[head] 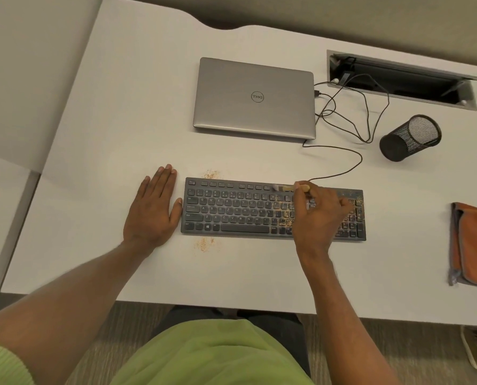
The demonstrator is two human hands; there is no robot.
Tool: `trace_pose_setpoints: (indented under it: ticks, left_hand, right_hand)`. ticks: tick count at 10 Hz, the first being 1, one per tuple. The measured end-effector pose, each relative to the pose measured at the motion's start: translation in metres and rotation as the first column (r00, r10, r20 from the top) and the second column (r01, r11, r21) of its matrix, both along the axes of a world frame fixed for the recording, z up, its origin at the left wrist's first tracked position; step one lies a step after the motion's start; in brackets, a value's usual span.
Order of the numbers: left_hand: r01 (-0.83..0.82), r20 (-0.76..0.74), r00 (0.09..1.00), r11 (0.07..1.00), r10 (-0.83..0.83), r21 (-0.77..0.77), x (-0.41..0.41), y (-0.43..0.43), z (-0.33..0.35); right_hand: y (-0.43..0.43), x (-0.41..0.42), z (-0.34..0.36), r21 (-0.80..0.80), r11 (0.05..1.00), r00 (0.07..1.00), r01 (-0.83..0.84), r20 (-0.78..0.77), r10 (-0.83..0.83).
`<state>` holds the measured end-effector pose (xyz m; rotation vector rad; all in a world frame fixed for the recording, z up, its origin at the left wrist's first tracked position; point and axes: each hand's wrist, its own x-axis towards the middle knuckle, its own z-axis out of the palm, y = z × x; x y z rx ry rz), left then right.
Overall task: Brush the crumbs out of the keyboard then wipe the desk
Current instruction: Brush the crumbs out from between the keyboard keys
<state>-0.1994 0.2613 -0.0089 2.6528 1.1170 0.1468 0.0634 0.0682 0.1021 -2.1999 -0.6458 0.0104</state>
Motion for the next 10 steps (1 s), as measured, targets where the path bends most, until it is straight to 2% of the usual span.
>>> trace_pose_setpoints:
  ticks: [1,3,6,8,10]
  left_hand:
    - [0.0,0.0,1.0,1.0,0.0,-0.003,0.0,0.0,0.0]
    - [0.003,-0.008,1.0,1.0,-0.003,-0.005,0.0,0.0,0.0]
    - [0.002,-0.013,1.0,1.0,-0.002,-0.007,0.0,0.0,0.001]
    - [0.002,-0.015,1.0,1.0,-0.002,-0.007,0.0,0.0,0.002]
    - [0.002,-0.015,1.0,1.0,-0.002,-0.014,0.0,0.0,0.002]
  right_hand:
    - [-0.006,0.002,-0.001,-0.022,1.0,1.0,-0.016,0.0,0.016]
    - [-0.007,-0.001,0.004,0.031,0.999,0.999,0.009,0.036,-0.01]
    - [-0.016,-0.003,0.0,-0.044,0.998,0.999,-0.032,0.007,0.033]
    - [-0.012,-0.004,0.003,0.002,0.999,0.998,-0.045,0.049,0.045]
    - [-0.019,-0.008,-0.003,-0.076,0.995,0.997,-0.071,0.023,0.073]
